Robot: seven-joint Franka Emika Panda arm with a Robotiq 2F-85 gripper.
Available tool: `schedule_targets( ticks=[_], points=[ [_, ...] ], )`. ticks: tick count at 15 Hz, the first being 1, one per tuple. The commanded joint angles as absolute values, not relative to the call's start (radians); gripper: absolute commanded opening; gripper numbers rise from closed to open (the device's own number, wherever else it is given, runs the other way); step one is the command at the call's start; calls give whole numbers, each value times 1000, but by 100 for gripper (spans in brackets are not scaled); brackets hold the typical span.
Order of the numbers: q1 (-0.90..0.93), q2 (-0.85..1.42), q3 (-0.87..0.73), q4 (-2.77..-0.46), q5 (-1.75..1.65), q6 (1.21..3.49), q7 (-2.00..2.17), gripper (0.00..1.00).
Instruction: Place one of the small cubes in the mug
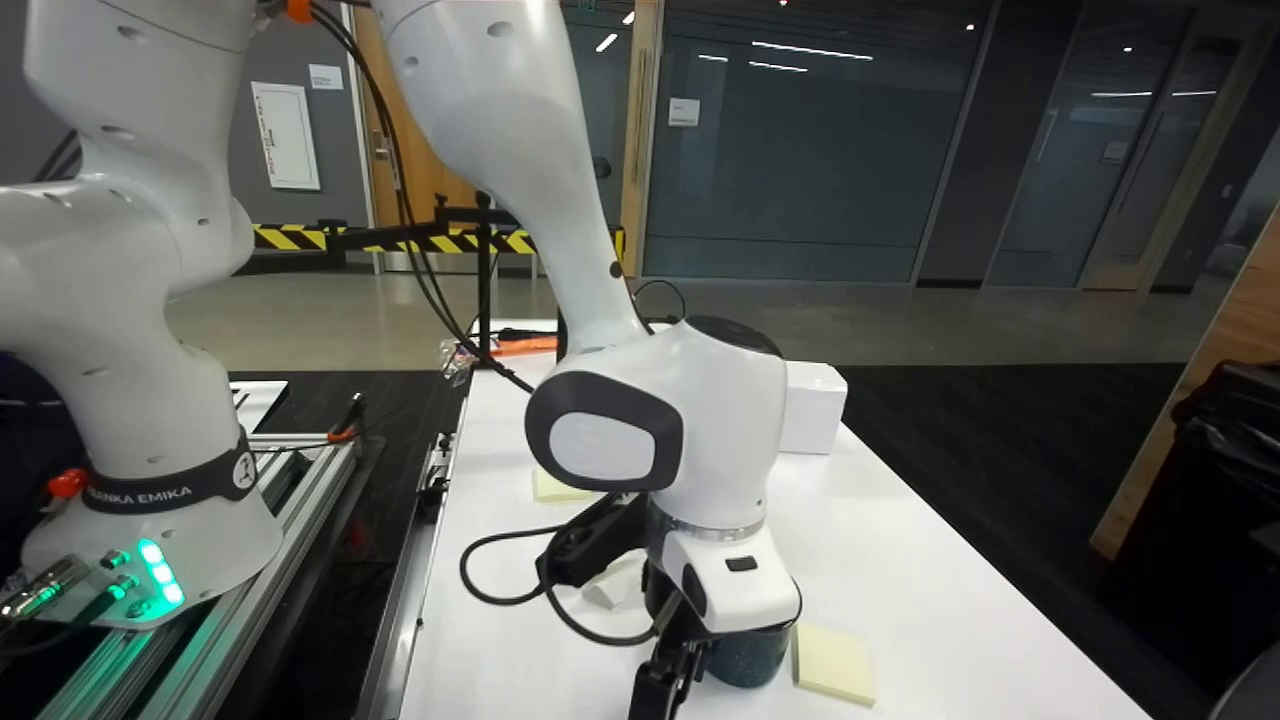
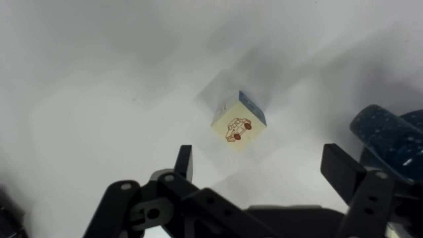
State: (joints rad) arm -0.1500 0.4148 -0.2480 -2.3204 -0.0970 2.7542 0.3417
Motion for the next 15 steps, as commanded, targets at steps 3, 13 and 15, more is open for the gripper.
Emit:
schedule_targets(
  ticks=[3, 13, 15],
  points=[
    [-140, 469, -257, -2301, -58, 2769, 315, 100],
    [-147, 505, -267, -2290, -41, 2762, 312, 100],
    [-148, 510, -268, -2282, -38, 2762, 309, 96]
  ],
)
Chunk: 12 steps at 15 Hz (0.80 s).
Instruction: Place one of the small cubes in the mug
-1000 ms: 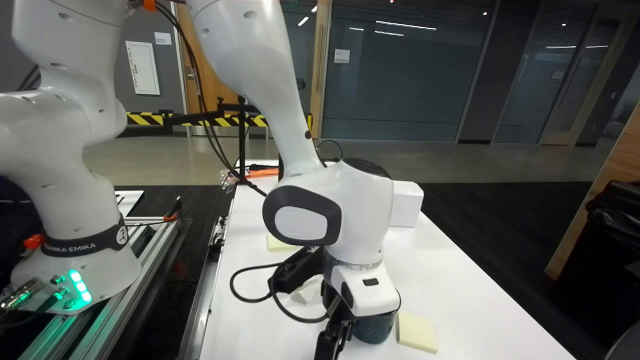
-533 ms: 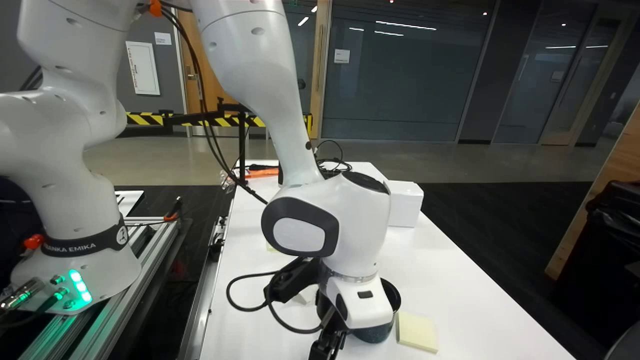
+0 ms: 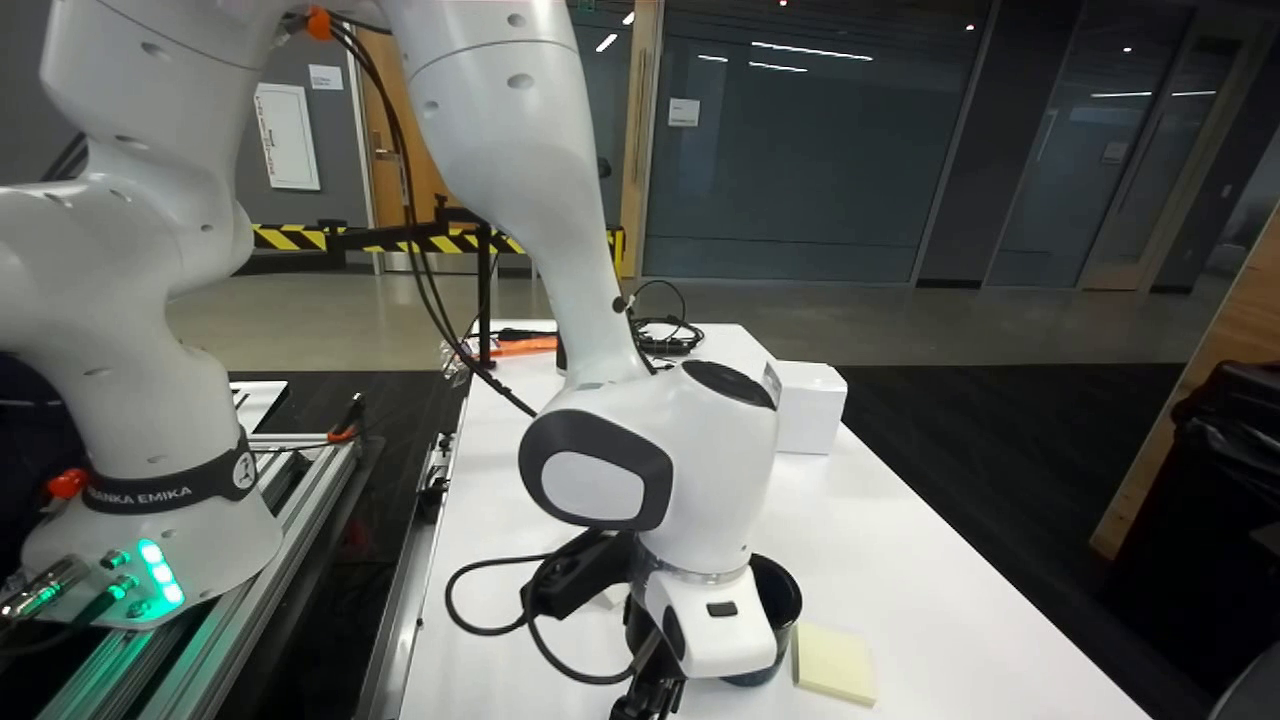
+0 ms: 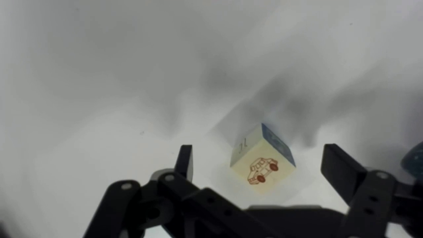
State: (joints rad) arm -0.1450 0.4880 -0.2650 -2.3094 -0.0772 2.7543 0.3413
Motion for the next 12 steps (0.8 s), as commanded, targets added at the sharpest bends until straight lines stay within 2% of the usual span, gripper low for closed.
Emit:
schedule_targets(
  ticks=[1, 3, 9, 11, 12],
  points=[
    [-148, 515, -269, -2276, -41, 2763, 307, 74],
    [-149, 521, -270, -2267, -41, 2764, 304, 71],
    [-151, 539, -266, -2246, -38, 2758, 299, 27],
    [-149, 534, -270, -2245, -40, 2752, 300, 16],
    [-147, 527, -273, -2246, -40, 2745, 304, 14]
  ],
)
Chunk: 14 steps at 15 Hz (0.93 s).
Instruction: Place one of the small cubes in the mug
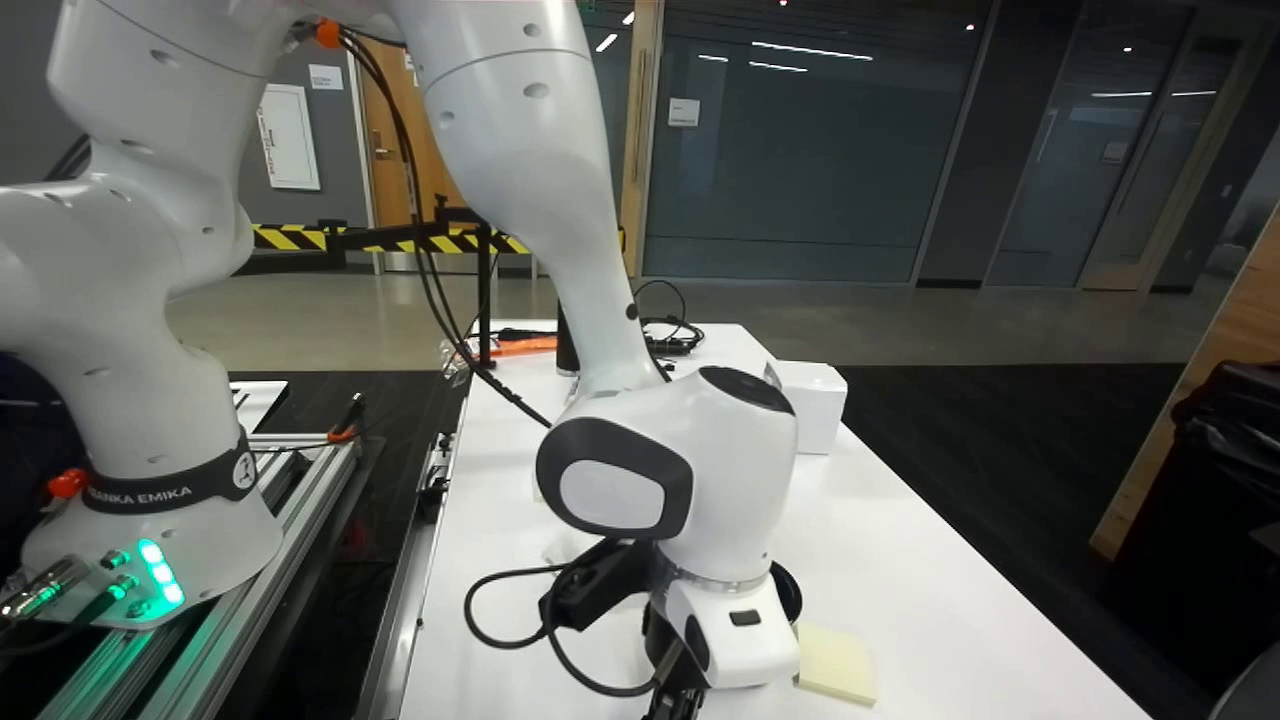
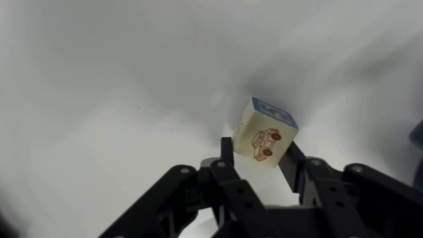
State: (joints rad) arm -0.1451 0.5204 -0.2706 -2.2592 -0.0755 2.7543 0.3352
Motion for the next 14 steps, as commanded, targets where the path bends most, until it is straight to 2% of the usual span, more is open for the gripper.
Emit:
schedule_targets(
  ticks=[1, 8, 14],
  points=[
    [-147, 518, -273, -2251, -39, 2741, 303, 14],
    [-150, 501, -283, -2261, -37, 2743, 304, 13],
    [-158, 378, -286, -2302, -16, 2714, 296, 13]
  ],
)
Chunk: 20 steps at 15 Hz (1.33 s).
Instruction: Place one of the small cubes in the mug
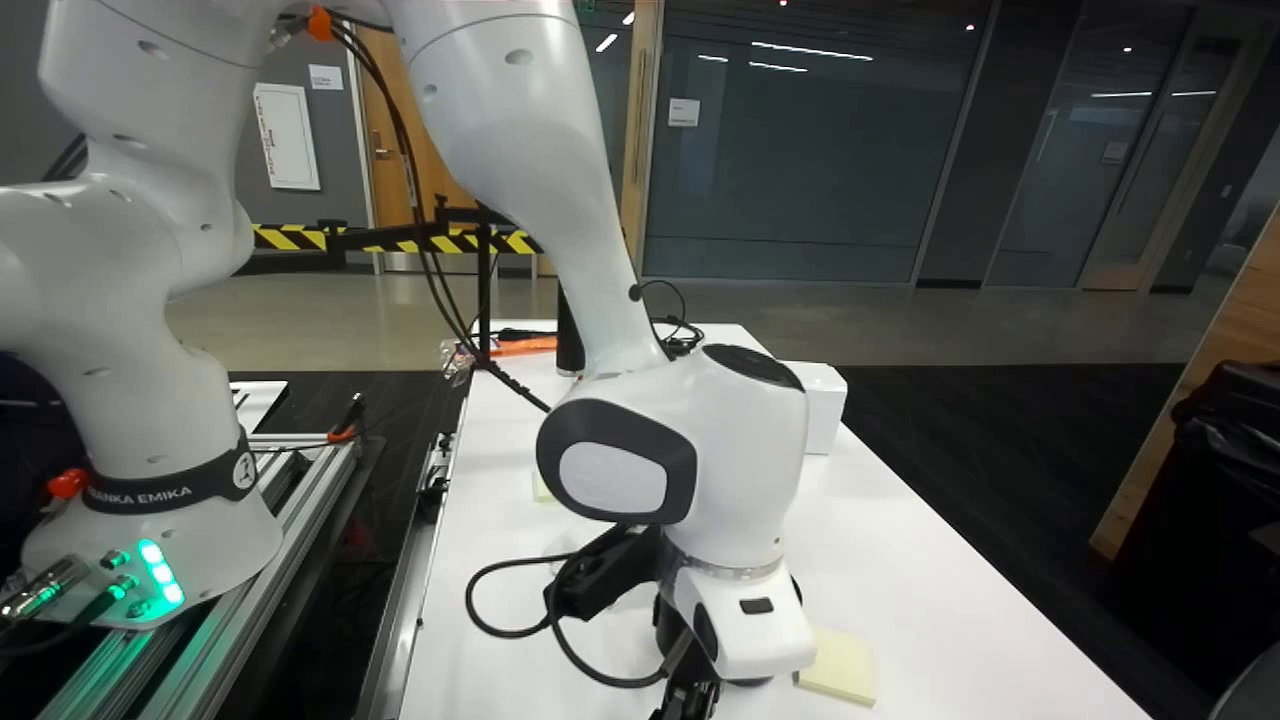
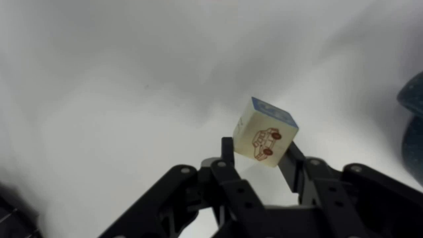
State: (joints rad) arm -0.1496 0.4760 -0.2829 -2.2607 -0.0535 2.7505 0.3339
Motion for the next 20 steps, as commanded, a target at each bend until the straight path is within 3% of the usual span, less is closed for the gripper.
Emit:
schedule_targets(
  ticks=[1, 9, 20],
  points=[
    [-155, 353, -294, -2303, -23, 2694, 299, 13],
    [-156, 195, -261, -2272, 5, 2592, 316, 13],
    [-117, 239, -161, -2199, 45, 2624, 321, 13]
  ],
)
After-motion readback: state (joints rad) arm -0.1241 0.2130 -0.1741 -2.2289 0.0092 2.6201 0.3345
